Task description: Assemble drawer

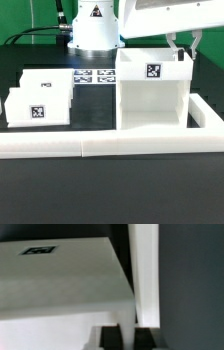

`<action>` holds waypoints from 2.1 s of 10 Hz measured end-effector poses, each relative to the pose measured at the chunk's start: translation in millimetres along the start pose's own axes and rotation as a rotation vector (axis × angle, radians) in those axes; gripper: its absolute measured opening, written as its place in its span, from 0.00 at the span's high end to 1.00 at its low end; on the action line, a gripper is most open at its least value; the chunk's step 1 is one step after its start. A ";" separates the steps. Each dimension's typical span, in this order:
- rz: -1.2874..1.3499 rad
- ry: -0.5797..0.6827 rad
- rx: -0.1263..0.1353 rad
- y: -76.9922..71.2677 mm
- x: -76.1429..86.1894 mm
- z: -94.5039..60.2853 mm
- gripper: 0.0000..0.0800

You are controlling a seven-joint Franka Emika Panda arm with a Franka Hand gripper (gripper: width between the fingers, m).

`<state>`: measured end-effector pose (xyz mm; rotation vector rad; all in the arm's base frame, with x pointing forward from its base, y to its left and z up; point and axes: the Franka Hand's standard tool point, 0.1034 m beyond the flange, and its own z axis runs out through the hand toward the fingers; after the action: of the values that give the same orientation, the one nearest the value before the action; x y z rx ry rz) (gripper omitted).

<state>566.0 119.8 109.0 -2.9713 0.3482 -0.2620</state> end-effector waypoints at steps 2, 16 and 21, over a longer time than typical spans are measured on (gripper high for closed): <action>0.124 0.011 0.011 -0.2 3.1 -0.7 0.95; 1.117 -0.002 0.088 0.0 15.2 4.3 0.93; 1.411 -0.037 0.117 -0.1 14.7 2.8 0.93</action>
Offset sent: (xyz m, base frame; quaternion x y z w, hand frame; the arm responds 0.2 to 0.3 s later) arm 0.0239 -0.0335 -0.0157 -0.0934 0.0343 0.1746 0.9796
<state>580.6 116.7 108.5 -1.9176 2.0568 -0.0307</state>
